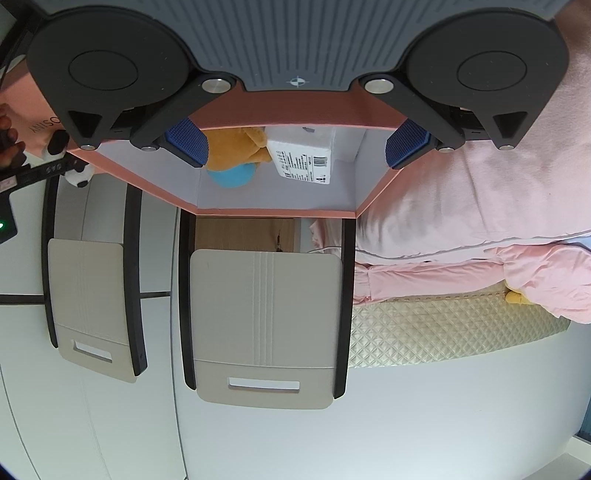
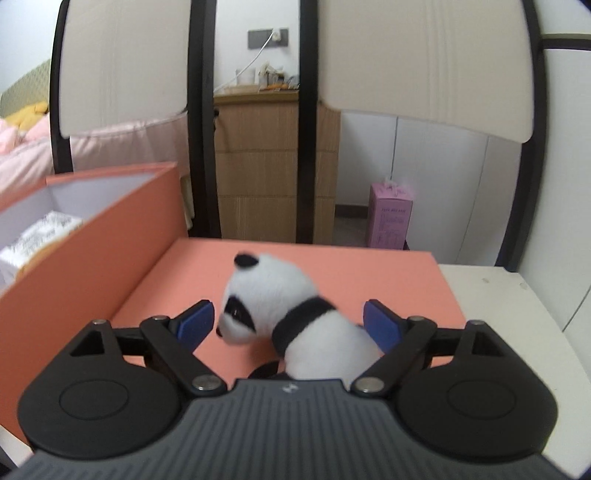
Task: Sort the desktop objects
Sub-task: 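Carry the panda plush with the right tool and lower it into the box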
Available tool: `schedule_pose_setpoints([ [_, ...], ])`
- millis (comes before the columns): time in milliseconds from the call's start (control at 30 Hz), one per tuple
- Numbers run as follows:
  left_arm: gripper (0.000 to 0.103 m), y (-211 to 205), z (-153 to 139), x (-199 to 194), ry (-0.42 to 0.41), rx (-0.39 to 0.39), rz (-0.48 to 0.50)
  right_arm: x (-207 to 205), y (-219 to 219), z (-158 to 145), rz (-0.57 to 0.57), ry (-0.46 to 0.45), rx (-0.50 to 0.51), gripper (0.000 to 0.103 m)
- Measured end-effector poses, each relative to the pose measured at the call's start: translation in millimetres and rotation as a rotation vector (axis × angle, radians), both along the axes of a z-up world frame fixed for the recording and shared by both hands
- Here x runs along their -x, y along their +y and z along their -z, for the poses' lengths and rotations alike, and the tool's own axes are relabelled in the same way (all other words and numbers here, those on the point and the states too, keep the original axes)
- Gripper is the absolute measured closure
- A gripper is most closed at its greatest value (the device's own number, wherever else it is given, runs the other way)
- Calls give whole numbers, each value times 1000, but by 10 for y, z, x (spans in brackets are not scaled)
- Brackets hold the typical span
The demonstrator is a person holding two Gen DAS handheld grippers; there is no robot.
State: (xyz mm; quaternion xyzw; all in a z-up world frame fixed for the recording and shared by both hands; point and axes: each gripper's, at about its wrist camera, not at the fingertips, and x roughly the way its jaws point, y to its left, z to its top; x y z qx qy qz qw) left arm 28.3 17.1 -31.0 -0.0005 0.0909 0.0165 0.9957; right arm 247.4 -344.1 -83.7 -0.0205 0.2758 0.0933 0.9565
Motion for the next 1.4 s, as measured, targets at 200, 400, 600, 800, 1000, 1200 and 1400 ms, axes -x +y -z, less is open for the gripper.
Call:
schedule_pose_setpoints([
  [200, 0, 2, 4, -1, 1, 1, -2, 15, 153, -14, -5, -32, 56, 33],
  [400, 0, -8, -1, -7, -4, 4, 0, 107, 168, -188, 6, -80, 24, 36],
  [600, 0, 7, 2, -32, -1, 7, -6, 310, 343, -760, -80, -218, -118, 35],
  [800, 0, 30, -23, 2, -31, 9, -37, 223, 1235, -1126, -475, -40, -201, 34],
  [1000, 0, 91, -72, 50, -68, 18, -48, 101, 2388, -1018, -708, 251, 4, 35],
  [1200, 0, 205, -120, 70, -82, 50, -50, 9, 3109, -774, -827, 421, 128, 34],
  [1400, 0, 291, -140, 44, -67, 90, -50, -110, 3356, -468, -814, 502, 174, 31],
])
